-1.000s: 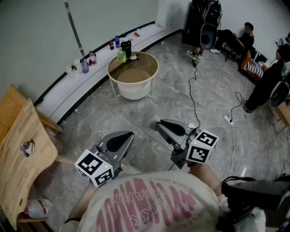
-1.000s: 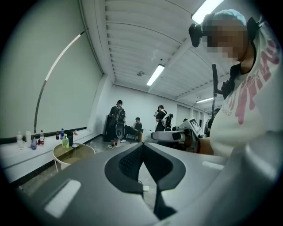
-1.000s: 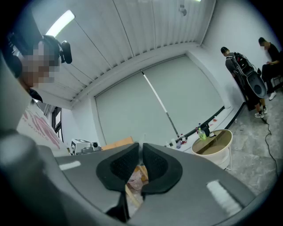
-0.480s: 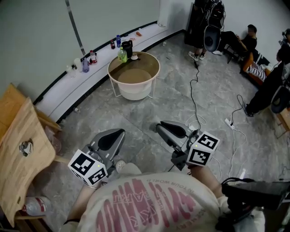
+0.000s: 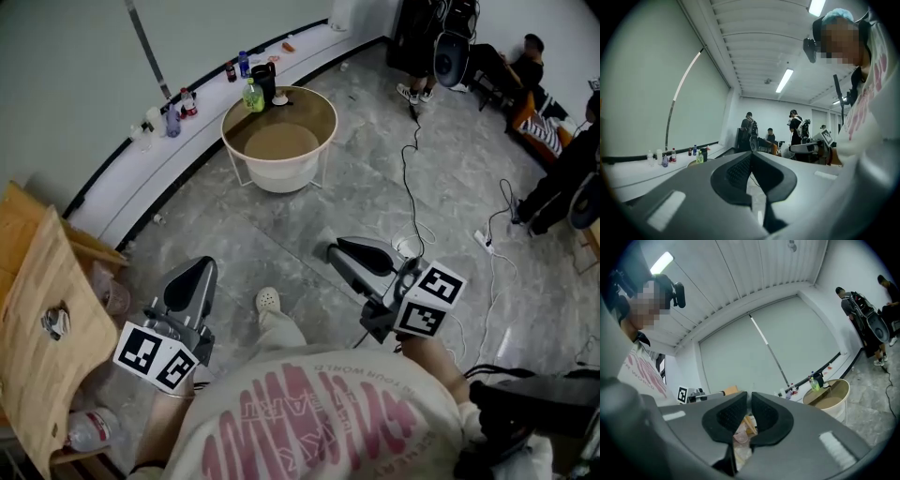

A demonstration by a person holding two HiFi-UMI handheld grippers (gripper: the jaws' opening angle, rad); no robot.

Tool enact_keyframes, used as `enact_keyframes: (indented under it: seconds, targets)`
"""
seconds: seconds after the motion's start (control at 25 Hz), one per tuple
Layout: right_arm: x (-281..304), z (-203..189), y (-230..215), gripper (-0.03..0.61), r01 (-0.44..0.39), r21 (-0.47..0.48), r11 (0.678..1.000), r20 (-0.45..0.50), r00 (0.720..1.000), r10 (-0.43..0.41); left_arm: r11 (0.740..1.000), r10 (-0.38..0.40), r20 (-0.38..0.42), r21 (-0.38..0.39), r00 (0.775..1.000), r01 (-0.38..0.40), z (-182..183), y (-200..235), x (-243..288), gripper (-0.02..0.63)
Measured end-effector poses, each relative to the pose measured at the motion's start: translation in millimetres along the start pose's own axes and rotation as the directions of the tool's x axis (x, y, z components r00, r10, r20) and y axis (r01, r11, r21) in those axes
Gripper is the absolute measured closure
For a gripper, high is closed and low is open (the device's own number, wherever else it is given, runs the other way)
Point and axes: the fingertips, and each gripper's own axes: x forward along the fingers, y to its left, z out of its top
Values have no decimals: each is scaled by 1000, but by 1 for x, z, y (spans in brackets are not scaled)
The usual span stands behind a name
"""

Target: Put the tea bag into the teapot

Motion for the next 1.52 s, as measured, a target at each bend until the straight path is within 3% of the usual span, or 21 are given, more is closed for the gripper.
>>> enact_keyframes:
  seconds: [0.44, 0.88, 1.52]
  targets:
    - [104, 41, -87, 541, 108, 46, 993, 22, 994, -109, 992, -122, -63, -31, 991, 120, 5, 115, 102, 598]
    - [235, 87, -156, 541, 123, 37, 992, 29, 992, -124, 986, -166, -21, -37, 986, 166, 39, 239, 179, 598]
    - [292, 87, -196, 541, 158, 67, 985, -14, 987, -157, 980, -194, -31, -60, 980, 192, 31, 296, 220, 598]
